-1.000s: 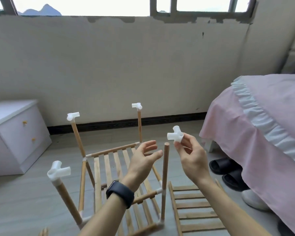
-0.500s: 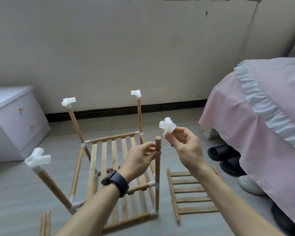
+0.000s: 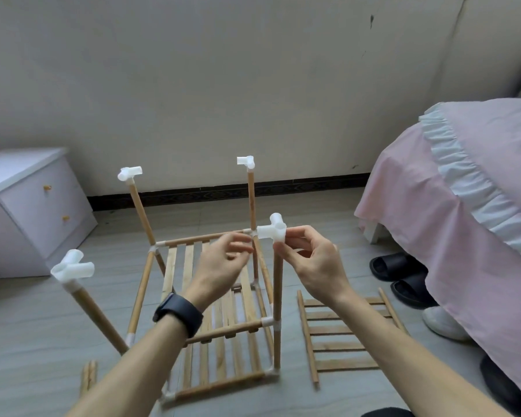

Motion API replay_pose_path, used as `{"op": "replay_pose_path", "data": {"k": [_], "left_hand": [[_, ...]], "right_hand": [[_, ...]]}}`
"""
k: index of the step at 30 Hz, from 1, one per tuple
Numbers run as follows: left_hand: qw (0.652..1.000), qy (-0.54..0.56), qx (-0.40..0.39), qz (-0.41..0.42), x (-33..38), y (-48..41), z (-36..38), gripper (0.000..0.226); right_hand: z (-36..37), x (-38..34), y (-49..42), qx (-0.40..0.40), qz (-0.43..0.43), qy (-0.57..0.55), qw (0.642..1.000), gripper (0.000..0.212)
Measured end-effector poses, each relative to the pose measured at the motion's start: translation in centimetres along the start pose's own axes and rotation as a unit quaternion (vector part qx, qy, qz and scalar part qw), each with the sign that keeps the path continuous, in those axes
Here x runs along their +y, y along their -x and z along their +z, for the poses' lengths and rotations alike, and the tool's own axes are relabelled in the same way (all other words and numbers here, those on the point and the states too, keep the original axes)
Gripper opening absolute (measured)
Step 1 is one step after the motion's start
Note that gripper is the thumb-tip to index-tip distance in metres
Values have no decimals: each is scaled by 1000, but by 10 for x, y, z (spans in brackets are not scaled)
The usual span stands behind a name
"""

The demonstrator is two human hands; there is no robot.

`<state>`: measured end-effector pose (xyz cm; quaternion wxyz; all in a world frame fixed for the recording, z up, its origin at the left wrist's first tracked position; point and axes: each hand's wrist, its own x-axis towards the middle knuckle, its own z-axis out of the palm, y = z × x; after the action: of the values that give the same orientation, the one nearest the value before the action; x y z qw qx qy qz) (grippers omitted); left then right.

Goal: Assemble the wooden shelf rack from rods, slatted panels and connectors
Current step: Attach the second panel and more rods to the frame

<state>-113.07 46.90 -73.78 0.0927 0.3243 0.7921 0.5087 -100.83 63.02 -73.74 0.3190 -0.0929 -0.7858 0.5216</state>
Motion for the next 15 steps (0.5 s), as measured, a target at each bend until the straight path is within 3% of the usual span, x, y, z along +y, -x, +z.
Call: {"op": "replay_pose_path", "data": {"k": [3,5,10,15], "left_hand": [[996,75,57,3,17,-8,-12,14],[995,83,54,16,31,-13,-11,14],[995,-94,-14,35,48,-11,11,45],[987,-127,5,101,39,-8,20,52]], "right_hand": [[3,4,4,7,-31,16,999,32],[5,6,6,18,-59,33,998,30],[11,11,6,25,-105,50,993,29],[12,16,13,59,-134,76,986,24]]}}
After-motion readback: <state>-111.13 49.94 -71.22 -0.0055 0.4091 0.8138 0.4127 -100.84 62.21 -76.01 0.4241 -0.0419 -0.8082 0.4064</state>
